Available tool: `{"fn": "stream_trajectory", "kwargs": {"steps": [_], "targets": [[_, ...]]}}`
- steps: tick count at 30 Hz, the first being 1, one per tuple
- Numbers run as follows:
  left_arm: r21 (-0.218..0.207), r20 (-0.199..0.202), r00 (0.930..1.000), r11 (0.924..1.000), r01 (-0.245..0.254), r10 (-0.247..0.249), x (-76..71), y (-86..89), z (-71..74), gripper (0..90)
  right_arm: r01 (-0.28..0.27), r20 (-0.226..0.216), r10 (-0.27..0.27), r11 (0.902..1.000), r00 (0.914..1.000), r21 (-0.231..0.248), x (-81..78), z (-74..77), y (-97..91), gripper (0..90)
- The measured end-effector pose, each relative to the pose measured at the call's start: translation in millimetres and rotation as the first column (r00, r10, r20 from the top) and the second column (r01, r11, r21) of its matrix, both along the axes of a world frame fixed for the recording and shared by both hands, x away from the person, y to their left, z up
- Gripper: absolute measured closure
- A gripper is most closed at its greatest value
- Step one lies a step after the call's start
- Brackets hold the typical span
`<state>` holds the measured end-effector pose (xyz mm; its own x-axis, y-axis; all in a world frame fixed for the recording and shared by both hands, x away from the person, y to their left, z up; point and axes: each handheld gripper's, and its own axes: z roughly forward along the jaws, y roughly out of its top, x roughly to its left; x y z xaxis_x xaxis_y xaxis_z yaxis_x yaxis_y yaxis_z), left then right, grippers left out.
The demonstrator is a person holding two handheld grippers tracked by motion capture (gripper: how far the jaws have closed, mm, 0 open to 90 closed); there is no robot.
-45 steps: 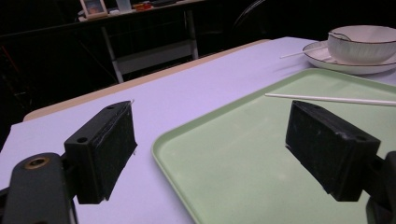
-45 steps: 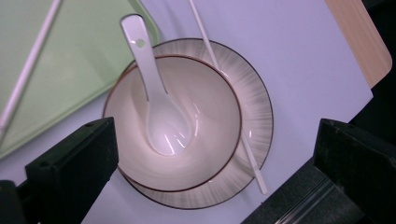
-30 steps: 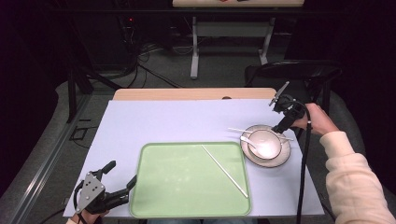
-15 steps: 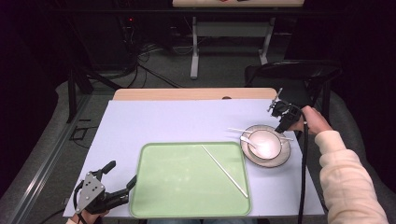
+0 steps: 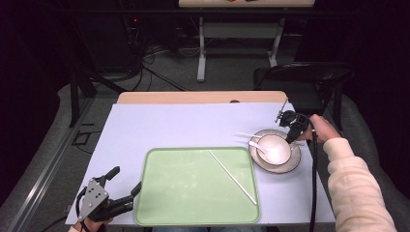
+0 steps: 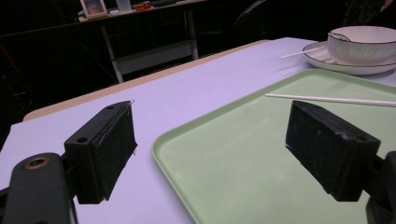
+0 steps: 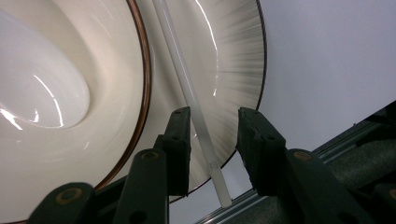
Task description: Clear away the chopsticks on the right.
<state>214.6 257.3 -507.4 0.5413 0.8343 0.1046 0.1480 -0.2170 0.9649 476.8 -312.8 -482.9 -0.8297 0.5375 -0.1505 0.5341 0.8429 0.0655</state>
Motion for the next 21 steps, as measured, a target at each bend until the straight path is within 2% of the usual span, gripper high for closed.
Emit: {"fn": "stream_trajectory", "kwargs": {"steps": [9,12,18,21], "targets": [[-0.001,-0.001,1.0000,1.0000,0.000,0.000,-0.1,-0.3,0.0,15.7,-0.004,-0.015,0.004,1.0000,0.9999,0.000,0.0,-10.4,-0.8,73.9],[-0.001,0.000,1.0000,1.0000,-0.001,0.001,-0.1,0.0,0.0,15.8,-0.015,-0.022,0.015,0.9997,0.9997,-0.019,-1.1,-13.6,0.6,76.1],[0.000,0.001,1.0000,1.0000,0.001,-0.001,0.0,0.0,0.0,15.8,-0.013,-0.012,0.013,0.9999,0.9998,-0.006,-4.1,-16.1,0.7,82.7],[-0.001,-0.001,1.0000,1.0000,0.002,-0.002,-0.1,-0.4,0.0,15.8,-0.012,-0.001,0.012,0.9999,0.9999,-0.001,-6.2,-15.8,1.0,83.1]]}}
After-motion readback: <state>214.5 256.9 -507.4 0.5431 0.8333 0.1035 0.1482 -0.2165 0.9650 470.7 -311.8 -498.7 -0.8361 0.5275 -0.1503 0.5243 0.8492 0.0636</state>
